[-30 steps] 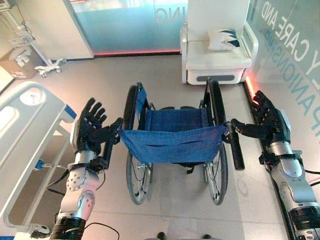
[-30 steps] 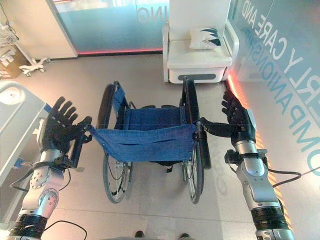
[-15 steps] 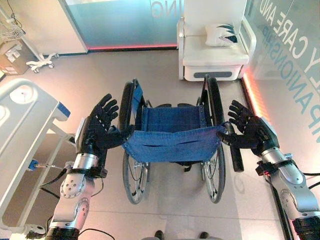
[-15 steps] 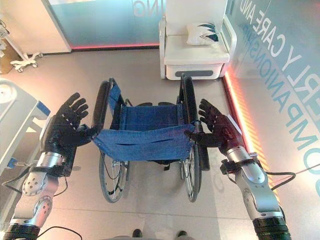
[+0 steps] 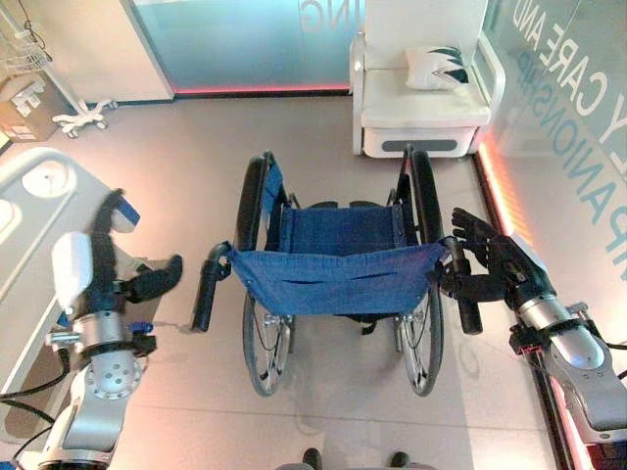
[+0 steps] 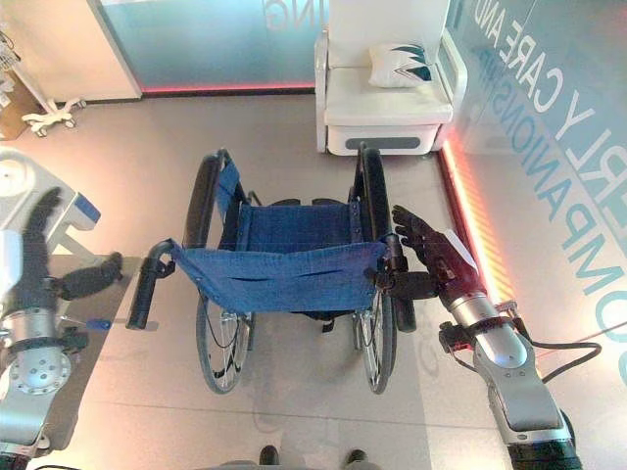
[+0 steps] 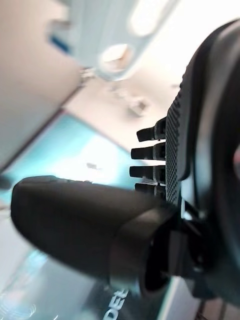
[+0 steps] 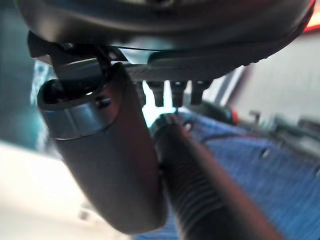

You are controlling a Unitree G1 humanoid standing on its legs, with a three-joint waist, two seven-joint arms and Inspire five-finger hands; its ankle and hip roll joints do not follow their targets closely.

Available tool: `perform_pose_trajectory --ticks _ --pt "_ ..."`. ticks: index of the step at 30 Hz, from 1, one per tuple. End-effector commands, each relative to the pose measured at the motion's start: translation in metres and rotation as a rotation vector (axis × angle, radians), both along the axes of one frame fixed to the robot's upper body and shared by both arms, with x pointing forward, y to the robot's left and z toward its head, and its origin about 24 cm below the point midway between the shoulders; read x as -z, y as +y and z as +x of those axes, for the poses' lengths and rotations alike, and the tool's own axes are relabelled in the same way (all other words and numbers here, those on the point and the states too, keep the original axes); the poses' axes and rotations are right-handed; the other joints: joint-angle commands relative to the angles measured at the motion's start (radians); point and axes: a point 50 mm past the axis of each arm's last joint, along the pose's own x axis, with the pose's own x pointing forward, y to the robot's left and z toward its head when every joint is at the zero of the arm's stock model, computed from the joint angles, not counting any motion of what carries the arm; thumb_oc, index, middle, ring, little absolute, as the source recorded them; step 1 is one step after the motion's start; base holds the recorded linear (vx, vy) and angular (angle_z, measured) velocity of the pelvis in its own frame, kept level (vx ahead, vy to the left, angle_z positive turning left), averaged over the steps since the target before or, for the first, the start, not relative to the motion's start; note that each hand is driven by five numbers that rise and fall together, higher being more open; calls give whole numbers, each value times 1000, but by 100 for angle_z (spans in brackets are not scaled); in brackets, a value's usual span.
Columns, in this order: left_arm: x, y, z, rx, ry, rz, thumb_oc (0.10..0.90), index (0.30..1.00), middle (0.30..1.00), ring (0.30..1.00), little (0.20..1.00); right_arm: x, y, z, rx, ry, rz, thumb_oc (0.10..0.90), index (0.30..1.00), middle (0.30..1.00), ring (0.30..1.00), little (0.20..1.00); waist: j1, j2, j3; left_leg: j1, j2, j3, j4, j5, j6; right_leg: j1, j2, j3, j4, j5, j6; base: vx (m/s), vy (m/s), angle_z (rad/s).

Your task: Push the wheelchair next to the bed

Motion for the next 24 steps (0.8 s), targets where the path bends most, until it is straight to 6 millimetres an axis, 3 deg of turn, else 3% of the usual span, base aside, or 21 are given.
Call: perform_pose_trajectory --ticks 1,8,13,24 --pt "-63 9 0 -16 -121 242 800 900 900 900 900 -24 -43 0 262 -67 -332 800 900 900 900 900 -9 -59 -43 -38 -87 14 11 -14 35 -19 15 21 -1 65 13 -20 -1 9" --pt "-48 -1 18 87 60 99 800 900 900 900 900 -31 -55 4 419 -67 -479 800 900 900 900 900 -17 -51 -22 -30 -87 18 15 -18 41 -27 18 37 22 61 22 -10 2 8" --pt "-43 -3 24 134 100 16 800 900 900 900 900 -31 -55 7 438 -55 -485 800 900 900 900 900 -18 -46 -12 -34 -88 22 25 -22 45 -36 18 46 34 61 26 -5 4 -3" --pt "-53 -19 18 332 -168 -271 800 900 900 900 900 -11 -59 5 452 87 -540 800 900 900 900 900 -11 -51 -10 -43 -91 21 32 -22 47 -44 19 50 42 58 21 2 1 -1"
